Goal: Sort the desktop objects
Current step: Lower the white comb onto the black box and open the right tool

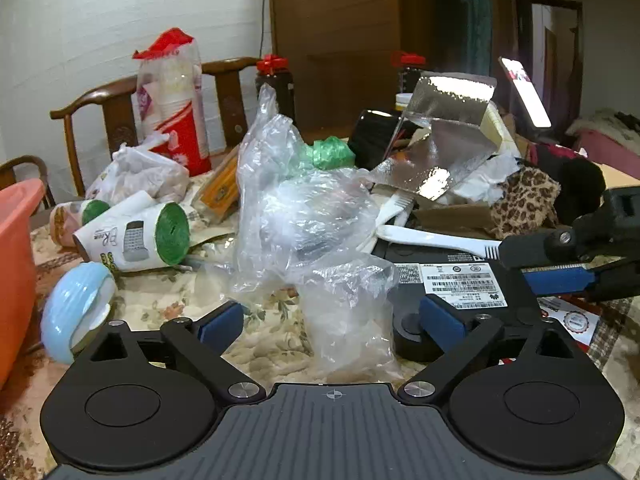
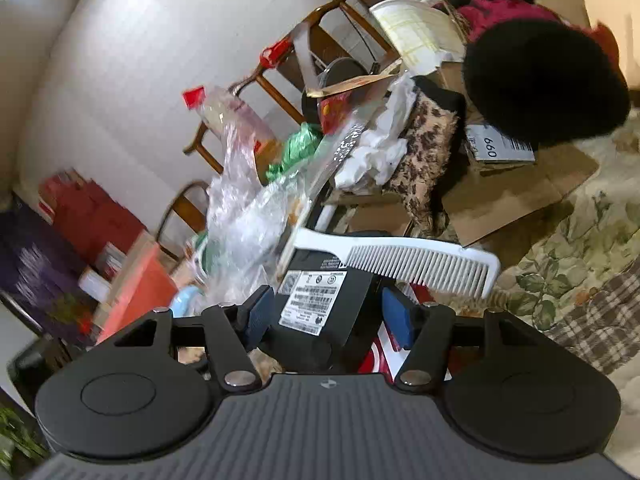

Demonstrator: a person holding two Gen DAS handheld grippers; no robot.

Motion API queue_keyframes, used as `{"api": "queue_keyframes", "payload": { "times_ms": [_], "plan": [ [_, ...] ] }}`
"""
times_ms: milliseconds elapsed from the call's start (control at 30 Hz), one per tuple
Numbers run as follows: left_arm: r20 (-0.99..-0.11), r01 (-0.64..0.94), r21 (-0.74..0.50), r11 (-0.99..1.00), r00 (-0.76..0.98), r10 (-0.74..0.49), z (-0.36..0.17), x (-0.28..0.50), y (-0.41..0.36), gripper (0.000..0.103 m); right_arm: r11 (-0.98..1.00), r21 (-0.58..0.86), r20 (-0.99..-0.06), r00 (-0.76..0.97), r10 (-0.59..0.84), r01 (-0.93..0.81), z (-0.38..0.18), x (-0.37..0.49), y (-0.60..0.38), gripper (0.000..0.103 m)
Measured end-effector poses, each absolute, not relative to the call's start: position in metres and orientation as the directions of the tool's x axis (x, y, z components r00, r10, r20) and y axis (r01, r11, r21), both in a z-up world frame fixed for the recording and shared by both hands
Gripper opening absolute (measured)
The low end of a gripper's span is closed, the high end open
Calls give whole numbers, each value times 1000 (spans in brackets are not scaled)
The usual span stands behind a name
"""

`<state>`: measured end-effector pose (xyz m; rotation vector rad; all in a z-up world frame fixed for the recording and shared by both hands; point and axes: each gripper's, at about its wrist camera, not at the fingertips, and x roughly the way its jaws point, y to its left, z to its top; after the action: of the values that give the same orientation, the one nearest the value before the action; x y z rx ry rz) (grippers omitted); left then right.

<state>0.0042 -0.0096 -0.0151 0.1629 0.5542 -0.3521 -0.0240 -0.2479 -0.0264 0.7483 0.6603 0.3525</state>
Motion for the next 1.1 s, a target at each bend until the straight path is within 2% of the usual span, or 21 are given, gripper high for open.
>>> {"api": "queue_keyframes", "payload": {
  "times_ms": [133,300,433,467,500,533,567,667,767,833,900,1000,1100],
  "plan": [
    [-538,372,62,926,794,-283,-15,7,-7,99,599,796,-343,751,564,-86,-26,-24,-260,65],
    [-517,366,95,926,813,-268,-12,2,-4,98,635,764,-351,747,564,-120,-10,-18,-244,66],
    [-501,357,108,928,826,-259,-5,0,2,99,607,776,-303,745,594,-169,3,-18,-233,66],
    [-508,355,109,928,823,-255,-4,0,2,100,580,795,-275,746,607,-178,6,-17,-233,65],
    [-520,366,116,923,814,-258,-5,0,1,100,539,817,-235,737,634,-204,9,-14,-232,56],
    [-524,375,132,917,812,-257,-6,-2,1,99,488,842,-204,704,681,-228,12,-10,-229,54],
    [-513,369,164,915,824,-241,-8,-6,0,99,484,845,-208,693,690,-228,16,-7,-222,54],
    [-491,363,222,905,844,-218,-11,-16,2,99,628,742,-310,712,630,-232,28,2,-194,55],
    [-495,360,231,904,843,-210,-11,-14,10,99,623,749,-328,690,645,-226,25,4,-193,55],
    [-506,362,214,907,835,-214,-11,-9,14,90,655,729,-361,701,615,-199,21,2,-200,55],
    [-521,373,196,907,823,-226,-10,-4,16,90,709,687,-416,714,564,-159,18,-4,-208,56],
    [-500,348,189,918,839,-215,-4,-3,22,92,814,562,-470,755,458,-144,17,-10,-216,62],
    [-486,329,152,932,846,-219,7,-1,31,93,919,365,-515,790,333,-150,17,-16,-216,63]
  ]
}}
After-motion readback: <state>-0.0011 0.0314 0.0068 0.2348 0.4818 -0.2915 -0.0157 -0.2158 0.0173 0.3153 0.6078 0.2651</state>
